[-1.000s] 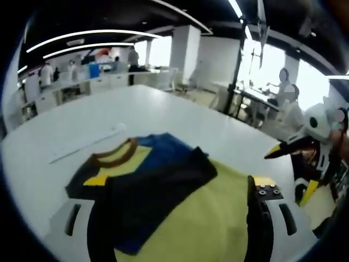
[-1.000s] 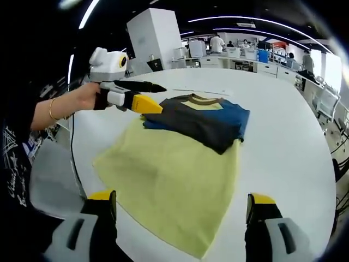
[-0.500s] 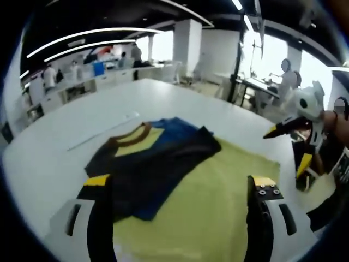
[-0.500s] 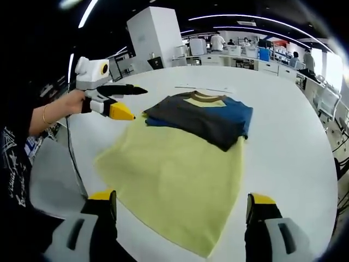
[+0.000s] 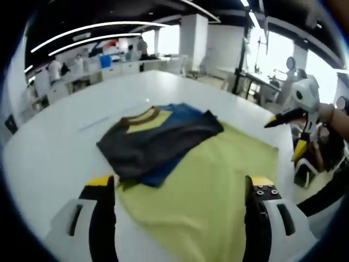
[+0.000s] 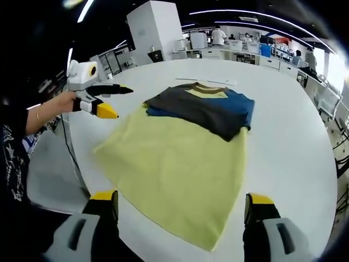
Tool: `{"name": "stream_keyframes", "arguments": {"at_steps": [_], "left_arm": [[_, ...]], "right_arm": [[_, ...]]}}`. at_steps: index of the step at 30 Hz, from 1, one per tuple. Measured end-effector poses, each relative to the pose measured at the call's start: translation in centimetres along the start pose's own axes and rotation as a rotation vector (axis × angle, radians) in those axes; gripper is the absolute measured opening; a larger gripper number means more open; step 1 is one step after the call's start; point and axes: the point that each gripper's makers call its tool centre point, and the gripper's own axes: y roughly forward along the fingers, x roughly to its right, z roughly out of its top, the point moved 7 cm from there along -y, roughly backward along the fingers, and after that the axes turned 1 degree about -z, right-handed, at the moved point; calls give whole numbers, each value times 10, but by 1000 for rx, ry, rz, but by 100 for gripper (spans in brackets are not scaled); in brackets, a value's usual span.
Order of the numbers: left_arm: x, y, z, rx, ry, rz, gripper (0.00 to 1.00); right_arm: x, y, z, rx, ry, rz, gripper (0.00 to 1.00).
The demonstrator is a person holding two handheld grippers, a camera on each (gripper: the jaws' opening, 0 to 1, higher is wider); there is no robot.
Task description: Fold the garment on the visible template until the final outline fits inside the template.
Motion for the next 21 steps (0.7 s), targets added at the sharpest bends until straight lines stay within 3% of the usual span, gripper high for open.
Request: {"name": "stream_keyframes", "arguments": {"at_steps": [12, 21], "left_arm": [[0, -28, -38, -47, -32, 18, 89], [6, -44, -66, -94, -51, 27, 84]], "right_arm": [[-1, 1, -11, -25, -8, -29, 95], [2, 2, -21, -37, 15, -46, 87]]}}
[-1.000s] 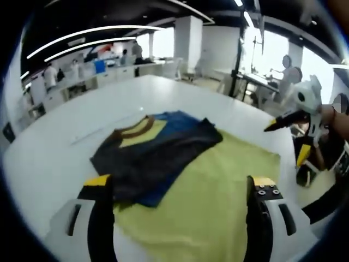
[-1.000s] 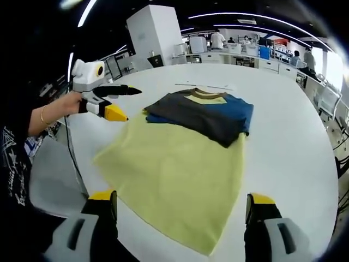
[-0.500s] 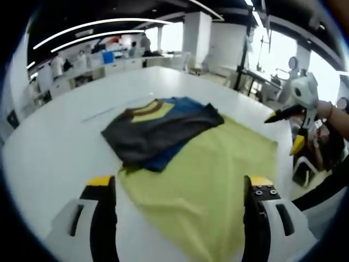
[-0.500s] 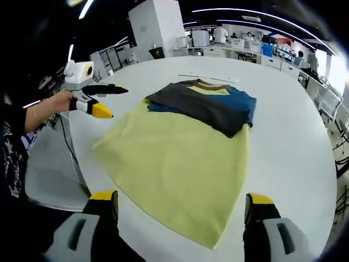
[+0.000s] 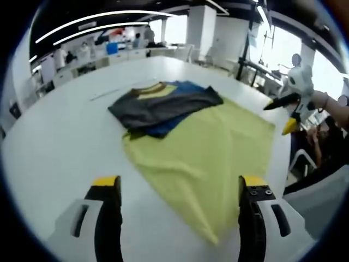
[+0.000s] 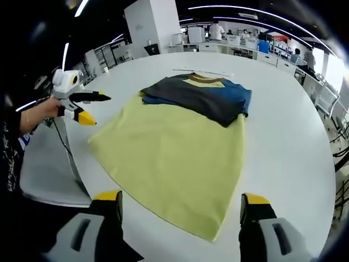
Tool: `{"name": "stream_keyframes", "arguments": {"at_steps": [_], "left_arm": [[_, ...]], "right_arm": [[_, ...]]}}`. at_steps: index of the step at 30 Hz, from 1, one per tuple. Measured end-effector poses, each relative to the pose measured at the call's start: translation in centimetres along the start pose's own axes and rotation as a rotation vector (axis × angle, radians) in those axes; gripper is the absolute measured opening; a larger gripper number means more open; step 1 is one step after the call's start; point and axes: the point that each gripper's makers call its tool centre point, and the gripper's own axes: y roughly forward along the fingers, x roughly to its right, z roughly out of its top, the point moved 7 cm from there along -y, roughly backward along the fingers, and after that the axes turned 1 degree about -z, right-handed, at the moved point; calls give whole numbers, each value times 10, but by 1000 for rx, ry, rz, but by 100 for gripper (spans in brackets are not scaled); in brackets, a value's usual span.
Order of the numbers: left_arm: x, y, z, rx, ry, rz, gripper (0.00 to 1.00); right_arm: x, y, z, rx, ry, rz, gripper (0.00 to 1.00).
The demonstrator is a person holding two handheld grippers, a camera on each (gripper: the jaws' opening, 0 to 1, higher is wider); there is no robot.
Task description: Fold the garment on the visible template until the final outline fits inside the template.
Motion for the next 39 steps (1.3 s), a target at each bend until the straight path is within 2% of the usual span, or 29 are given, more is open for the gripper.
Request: {"name": "stream_keyframes", "arguments": {"at_steps": [4, 6, 8, 17, 28, 34, 39], "left_arm": [[3, -5, -14, -27, -35, 3, 80], [5, -10, -22, -32, -90, 6, 76], [5, -13, -28, -32, -110, 5, 75], [10, -24, -44, -62, -132, 31, 64], [24, -26, -55, -96, -109, 8, 56], [26, -28, -60, -135, -48, -7, 54], [30, -26, -59, -142, 8, -13, 50]], "right_arm": [[1, 2, -6, 2, 17, -8, 83], [2, 3, -9, 2, 26, -16, 79], [4, 4, -13, -5, 28, -31, 73], [6, 5, -25, -8, 64, -37, 68], [6, 3, -34, -22, 60, -41, 62], [7, 1, -37, -50, 6, -41, 62], [9, 0, -34, -53, -42, -37, 60]]}}
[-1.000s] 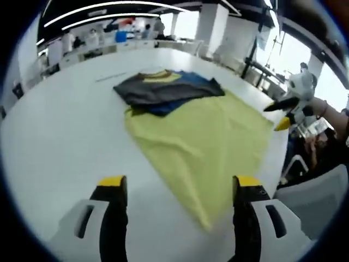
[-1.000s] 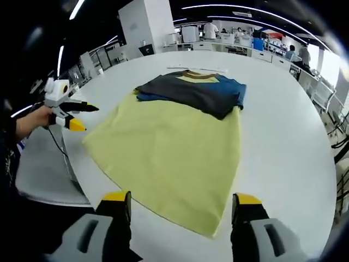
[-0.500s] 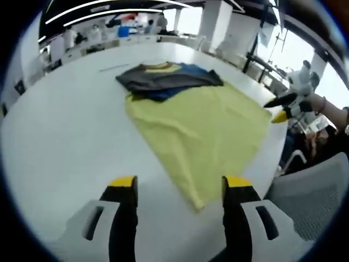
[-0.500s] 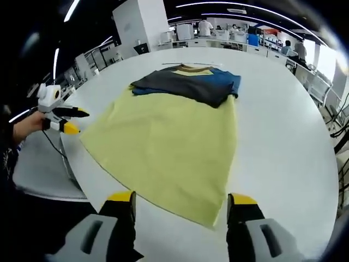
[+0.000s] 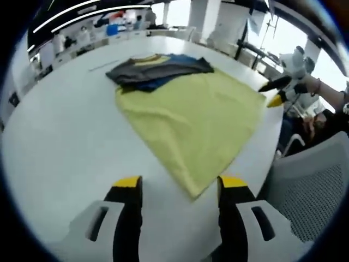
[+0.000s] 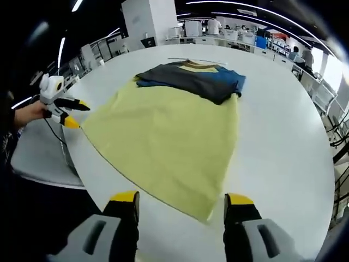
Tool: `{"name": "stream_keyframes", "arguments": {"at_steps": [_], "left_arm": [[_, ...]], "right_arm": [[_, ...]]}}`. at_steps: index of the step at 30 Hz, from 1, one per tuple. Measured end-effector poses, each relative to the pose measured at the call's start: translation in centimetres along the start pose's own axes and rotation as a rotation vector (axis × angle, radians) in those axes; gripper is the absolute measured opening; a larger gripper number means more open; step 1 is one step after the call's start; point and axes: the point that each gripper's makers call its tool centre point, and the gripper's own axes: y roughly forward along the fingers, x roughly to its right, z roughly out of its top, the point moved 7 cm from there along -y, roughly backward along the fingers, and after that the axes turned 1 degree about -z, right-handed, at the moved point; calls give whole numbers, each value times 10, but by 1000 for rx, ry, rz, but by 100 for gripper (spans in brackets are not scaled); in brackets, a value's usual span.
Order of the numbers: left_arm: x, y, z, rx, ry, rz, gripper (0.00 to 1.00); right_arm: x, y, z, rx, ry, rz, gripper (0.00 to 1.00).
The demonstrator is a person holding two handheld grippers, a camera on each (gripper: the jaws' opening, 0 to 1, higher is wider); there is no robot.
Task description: Fold the garment on the visible template until the final outline fits inside the template.
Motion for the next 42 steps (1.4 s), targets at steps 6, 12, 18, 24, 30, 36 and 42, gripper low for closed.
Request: {"name": "stream_keyframes", "arguments": {"at_steps": [6, 12, 18, 24, 30, 36, 42], "left_arm": [[7, 1, 2, 3, 78, -14, 45], [11, 1, 2, -23, 135, -18, 42], [11, 3, 4, -20, 155, -14, 38], [13, 4, 6, -17, 165, -22, 37], [16, 7, 5, -23, 188, -38, 33], [17, 10, 4, -43, 226, -35, 33], [16, 14, 3, -67, 271, -29, 31]], "right_arm": [[0, 0, 2, -31, -104, -3, 57], [-1, 0, 5, -22, -132, 20, 50], [-1, 4, 5, -41, -180, 34, 47], [2, 5, 4, -58, -187, 41, 42], [3, 6, 1, -84, -199, 56, 39], [6, 6, 2, -95, -218, 52, 35], [9, 5, 1, -110, -247, 56, 31]]}}
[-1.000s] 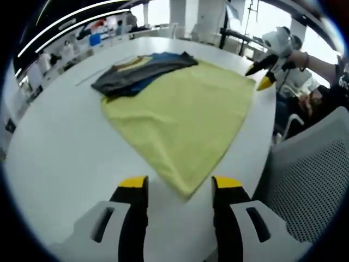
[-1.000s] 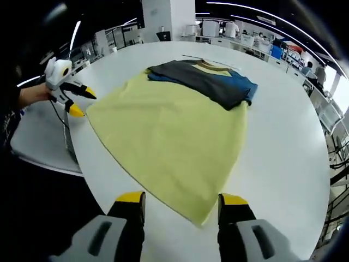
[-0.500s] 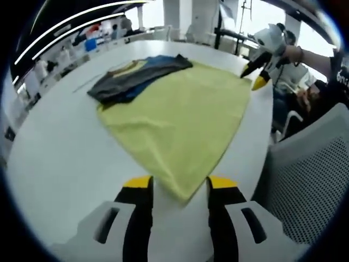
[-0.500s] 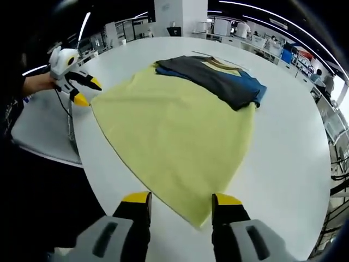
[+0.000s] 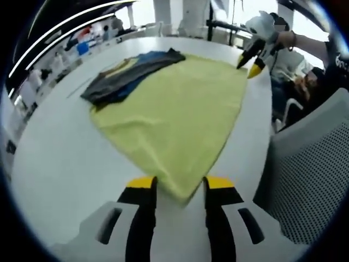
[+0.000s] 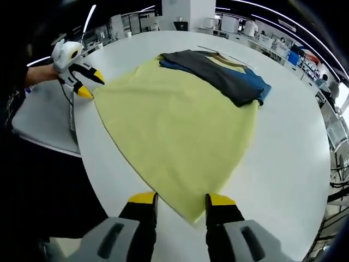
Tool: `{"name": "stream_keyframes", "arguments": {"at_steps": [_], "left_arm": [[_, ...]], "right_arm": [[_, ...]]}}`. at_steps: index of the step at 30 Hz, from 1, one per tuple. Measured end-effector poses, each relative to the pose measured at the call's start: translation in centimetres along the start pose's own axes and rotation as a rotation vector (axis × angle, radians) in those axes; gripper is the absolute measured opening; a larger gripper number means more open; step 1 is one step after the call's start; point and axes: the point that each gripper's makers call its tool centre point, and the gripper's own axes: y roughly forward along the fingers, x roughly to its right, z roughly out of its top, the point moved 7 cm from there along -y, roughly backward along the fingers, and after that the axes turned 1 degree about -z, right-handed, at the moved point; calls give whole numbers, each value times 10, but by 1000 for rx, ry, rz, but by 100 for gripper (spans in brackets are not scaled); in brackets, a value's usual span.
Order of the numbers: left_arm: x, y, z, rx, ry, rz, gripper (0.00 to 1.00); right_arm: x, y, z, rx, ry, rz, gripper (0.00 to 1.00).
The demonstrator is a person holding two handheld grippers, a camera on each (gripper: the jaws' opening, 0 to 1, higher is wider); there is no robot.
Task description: Fold the garment on the visible template until the final outline fits inside the template.
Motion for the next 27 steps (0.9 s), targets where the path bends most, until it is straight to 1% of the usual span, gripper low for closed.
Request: {"name": "stream_keyframes", "arguments": {"at_steps": [2, 5, 7, 11, 12, 17, 20, 22, 25, 27], "left_arm": [[1, -1, 1, 0, 17, 5, 31], [3, -4, 6, 22, 63, 12, 29], [4, -4, 6, 21, 77, 6, 29], [6, 0, 0, -19, 106, -17, 29], [6, -1, 2, -3, 96, -19, 29], [5, 0, 3, -13, 74, -19, 30], [6, 1, 3, -20, 78, -32, 27], [5, 2, 4, -25, 84, -52, 25], [1, 4, 5, -39, 51, -82, 25], [-3, 4, 4, -40, 41, -79, 21]], "right_arm": [[0, 0, 0, -4, -9, 3, 31], [0, 0, 0, -6, -17, 3, 31], [0, 0, 0, -2, -13, 2, 31], [1, 0, -1, 4, 8, 4, 31], [2, 0, -1, 6, 11, 4, 31], [1, 0, 0, 7, 12, 0, 30], [2, 0, 0, 5, 16, -1, 29], [3, 0, 0, 4, 24, 0, 28], [3, 0, 1, 1, 27, 3, 27], [4, 0, 1, -1, 22, 0, 25]]}}
